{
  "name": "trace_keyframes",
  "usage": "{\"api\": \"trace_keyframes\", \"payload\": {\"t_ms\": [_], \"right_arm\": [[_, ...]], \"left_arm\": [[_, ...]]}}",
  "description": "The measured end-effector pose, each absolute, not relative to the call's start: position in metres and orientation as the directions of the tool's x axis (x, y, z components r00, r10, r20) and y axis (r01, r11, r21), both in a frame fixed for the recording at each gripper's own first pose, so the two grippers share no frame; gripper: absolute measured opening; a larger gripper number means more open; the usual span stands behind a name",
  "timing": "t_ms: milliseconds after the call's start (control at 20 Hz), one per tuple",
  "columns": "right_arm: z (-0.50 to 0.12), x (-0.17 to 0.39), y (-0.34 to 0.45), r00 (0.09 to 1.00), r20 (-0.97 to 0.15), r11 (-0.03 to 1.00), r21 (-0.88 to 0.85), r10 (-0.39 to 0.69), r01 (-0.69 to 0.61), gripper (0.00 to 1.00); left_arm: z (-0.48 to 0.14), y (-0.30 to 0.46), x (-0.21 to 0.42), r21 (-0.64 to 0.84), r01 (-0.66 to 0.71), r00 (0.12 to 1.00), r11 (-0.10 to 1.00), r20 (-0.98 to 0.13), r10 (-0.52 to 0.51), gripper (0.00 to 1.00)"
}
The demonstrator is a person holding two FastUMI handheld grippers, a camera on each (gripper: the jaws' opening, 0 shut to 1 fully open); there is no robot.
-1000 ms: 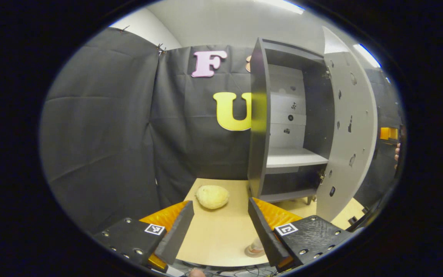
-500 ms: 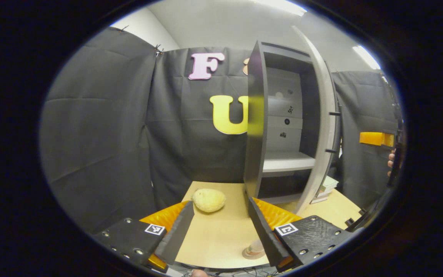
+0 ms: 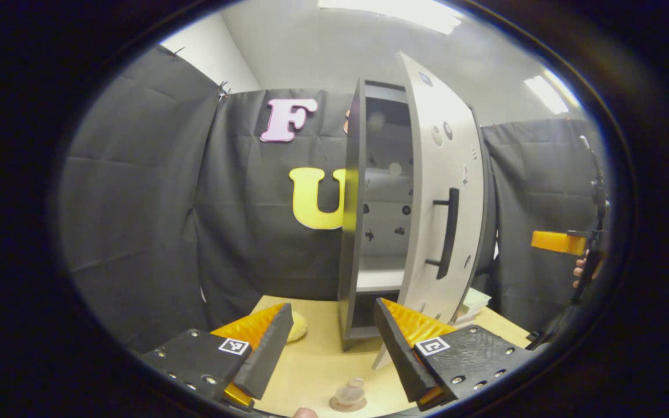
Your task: Open the cabinet door with the right hand, grasp the bottle in the cabinet with the left hand and place it on the coaster, then close the cabinet door with the right hand.
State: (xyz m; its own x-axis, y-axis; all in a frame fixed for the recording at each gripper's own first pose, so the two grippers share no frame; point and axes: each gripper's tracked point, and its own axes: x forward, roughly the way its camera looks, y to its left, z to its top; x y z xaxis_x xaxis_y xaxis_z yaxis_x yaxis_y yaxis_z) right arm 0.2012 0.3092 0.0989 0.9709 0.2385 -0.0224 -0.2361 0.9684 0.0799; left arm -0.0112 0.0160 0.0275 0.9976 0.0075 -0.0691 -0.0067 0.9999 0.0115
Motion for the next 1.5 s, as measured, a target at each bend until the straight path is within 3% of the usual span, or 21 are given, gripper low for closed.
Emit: {"api": "trace_keyframes", "payload": {"t_ms": [200,500,750,1000,1200,1500], "right_arm": [[0.098,0.210,0.288,0.968,-0.004,0.966,0.067,0.251,-0.250,0.98],[0.086,0.226,0.256,0.962,-0.006,0.957,0.098,0.274,-0.272,0.98],[0.070,0.233,0.228,0.960,-0.006,0.957,0.076,0.280,-0.278,0.98],[0.069,0.240,0.222,0.959,0.012,0.956,0.076,0.285,-0.285,0.98],[0.068,0.247,0.230,0.961,0.018,0.960,0.042,0.275,-0.276,0.98],[0.068,0.250,0.246,0.966,0.009,0.966,0.033,0.258,-0.258,0.98]], "left_arm": [[0.040,-0.010,0.002,-0.044,-0.028,0.999,0.999,-0.038,0.026,0.87],[0.040,-0.030,-0.013,0.012,-0.136,0.991,0.991,-0.014,0.136,0.90],[0.016,-0.060,-0.022,-0.060,-0.180,0.984,0.982,-0.018,0.180,0.85],[0.033,-0.088,-0.022,0.028,-0.162,0.987,0.986,0.013,0.162,0.85],[0.031,-0.105,-0.014,-0.022,-0.129,0.991,0.991,0.018,0.130,0.86],[0.028,-0.101,-0.006,0.020,-0.099,0.995,0.995,0.007,0.099,0.85]]}}
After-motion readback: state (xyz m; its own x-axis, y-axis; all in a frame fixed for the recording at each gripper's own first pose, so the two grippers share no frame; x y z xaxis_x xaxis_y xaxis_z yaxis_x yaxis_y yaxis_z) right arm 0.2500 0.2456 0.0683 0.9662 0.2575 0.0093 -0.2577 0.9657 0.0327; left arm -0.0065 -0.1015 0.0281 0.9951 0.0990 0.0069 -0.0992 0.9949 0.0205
